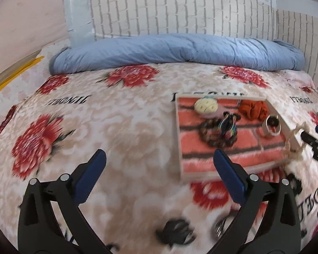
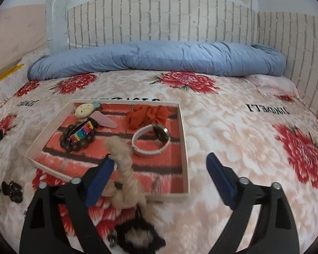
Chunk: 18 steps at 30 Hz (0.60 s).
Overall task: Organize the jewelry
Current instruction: 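Move the left tool to the black hair claw while the right tool approaches the brown stone pendant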
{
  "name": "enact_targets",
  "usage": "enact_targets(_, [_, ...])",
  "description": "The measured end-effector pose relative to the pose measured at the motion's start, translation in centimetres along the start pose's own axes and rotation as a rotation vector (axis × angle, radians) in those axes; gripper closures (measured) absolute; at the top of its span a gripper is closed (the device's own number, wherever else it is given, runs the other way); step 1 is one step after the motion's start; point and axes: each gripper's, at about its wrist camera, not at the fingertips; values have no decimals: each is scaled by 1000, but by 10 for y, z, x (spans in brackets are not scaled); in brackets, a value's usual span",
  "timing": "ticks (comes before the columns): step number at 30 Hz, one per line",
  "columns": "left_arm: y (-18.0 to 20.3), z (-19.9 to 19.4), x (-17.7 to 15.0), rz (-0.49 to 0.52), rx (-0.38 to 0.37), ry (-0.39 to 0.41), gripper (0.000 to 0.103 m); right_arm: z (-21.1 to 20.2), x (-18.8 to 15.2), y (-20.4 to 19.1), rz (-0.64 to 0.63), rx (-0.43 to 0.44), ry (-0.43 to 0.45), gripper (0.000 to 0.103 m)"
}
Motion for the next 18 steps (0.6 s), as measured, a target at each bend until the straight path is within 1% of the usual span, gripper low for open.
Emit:
enact_targets(5, [-19, -22, -17, -19, 27, -23, 5, 1, 9, 11, 16, -28, -15, 15])
enact_targets(7, [-25, -27, -20, -31, 25, -25, 5, 12, 16, 12, 33, -32, -56, 15])
enact_targets(10, [-31, -27, -20, -46, 35, -27, 5, 20, 21, 14, 46, -43, -93, 15])
enact_targets(14, [-36, -25, -22, -73, 21, -33, 5, 10, 17, 15, 39, -50, -85, 15])
enact_targets(18, [-33, -22, -32, -59, 26, -51, 5, -9, 3, 19, 47, -55, -82, 15])
Point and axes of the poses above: each gripper's, at about its wrist camera, not at the fingertips, and z roughly the way its jaws point, y to its right, x to its top, and after that the axes turned 13 degrees about y, right-handed
